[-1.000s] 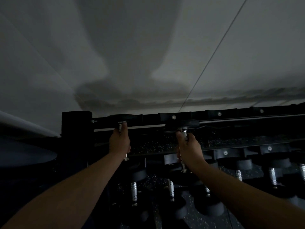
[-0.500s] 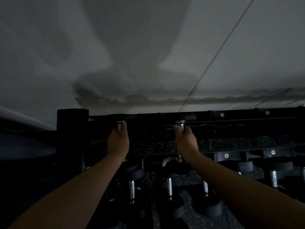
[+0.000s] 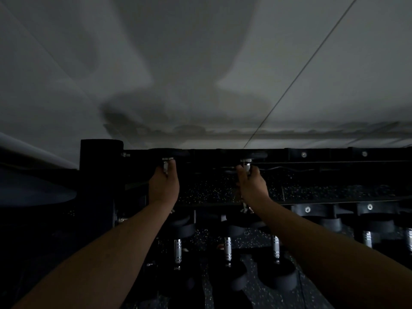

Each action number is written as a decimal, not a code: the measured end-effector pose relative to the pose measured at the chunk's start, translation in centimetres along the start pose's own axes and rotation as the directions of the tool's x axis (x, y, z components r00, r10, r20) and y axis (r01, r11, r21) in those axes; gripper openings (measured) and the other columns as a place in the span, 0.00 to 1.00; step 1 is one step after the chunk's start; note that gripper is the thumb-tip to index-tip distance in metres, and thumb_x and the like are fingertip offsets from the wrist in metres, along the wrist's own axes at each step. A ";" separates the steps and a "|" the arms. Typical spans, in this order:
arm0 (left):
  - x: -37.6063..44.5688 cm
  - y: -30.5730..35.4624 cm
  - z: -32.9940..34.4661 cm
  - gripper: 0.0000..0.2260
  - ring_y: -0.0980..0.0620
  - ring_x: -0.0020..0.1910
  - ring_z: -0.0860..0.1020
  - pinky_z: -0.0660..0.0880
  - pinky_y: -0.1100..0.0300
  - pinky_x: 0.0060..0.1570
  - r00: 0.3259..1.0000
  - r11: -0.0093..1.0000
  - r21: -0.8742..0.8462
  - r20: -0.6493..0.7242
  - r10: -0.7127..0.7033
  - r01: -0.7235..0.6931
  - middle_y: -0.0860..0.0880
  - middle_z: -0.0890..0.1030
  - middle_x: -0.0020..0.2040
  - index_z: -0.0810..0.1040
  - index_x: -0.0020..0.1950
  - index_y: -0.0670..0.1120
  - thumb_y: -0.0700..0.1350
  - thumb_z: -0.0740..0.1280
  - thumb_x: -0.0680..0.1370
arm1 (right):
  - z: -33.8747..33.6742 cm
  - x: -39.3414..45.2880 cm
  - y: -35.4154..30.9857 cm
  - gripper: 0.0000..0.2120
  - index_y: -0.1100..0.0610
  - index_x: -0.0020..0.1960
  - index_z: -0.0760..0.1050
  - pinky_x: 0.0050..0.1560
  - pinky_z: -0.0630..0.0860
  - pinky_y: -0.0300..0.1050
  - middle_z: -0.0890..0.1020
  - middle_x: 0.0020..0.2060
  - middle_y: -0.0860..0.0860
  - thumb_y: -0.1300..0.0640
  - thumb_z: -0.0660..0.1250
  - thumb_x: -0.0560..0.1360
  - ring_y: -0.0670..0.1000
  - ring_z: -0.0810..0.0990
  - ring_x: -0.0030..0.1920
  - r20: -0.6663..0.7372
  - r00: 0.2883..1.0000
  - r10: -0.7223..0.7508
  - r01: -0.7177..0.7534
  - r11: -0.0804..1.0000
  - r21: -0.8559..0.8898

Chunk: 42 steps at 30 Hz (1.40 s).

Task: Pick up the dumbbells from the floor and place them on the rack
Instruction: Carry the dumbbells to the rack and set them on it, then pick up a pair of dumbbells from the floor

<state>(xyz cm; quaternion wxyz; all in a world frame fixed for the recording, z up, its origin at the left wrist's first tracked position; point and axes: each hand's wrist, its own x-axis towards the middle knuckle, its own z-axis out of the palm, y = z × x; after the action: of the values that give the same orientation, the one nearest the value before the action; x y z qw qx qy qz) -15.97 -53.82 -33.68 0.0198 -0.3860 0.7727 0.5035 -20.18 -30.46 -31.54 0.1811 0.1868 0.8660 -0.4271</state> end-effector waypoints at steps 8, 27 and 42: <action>-0.2 0.6 -1.2 0.32 0.37 0.35 0.84 0.82 0.49 0.33 0.990 0.998 0.066 0.138 -0.012 0.003 0.37 0.82 0.50 0.69 0.66 0.46 0.70 0.55 0.76 | -0.8 -3.3 -1.6 0.27 0.59 0.73 0.62 0.57 0.71 0.54 0.69 0.65 0.64 0.46 0.62 0.80 0.66 0.72 0.61 0.057 0.995 -0.087 0.099 0.957 -0.271; -20.2 -12.0 -17.1 0.25 0.41 0.64 0.77 0.71 0.50 0.63 0.967 0.977 0.102 -0.154 0.203 -0.189 0.41 0.81 0.62 0.77 0.65 0.43 0.61 0.64 0.78 | 2.5 -20.8 -3.5 0.38 0.59 0.77 0.57 0.73 0.57 0.54 0.63 0.75 0.60 0.37 0.60 0.77 0.59 0.60 0.75 0.409 0.706 -0.578 0.706 0.623 -0.337; -39.0 -36.7 -32.4 0.30 0.42 0.72 0.68 0.65 0.45 0.71 0.886 0.985 0.023 -0.441 -0.143 0.171 0.42 0.71 0.73 0.69 0.74 0.45 0.63 0.61 0.79 | 21.5 -42.8 2.5 0.38 0.60 0.77 0.58 0.73 0.59 0.59 0.64 0.75 0.59 0.36 0.59 0.77 0.61 0.58 0.76 0.800 0.299 -0.521 0.949 0.253 -0.189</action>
<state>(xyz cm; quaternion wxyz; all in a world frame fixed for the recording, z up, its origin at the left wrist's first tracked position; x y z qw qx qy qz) 45.57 -64.22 -29.36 -0.1017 -0.5496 0.7385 0.3770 21.32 -53.61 -25.17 0.2495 -0.4958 0.8160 -0.1617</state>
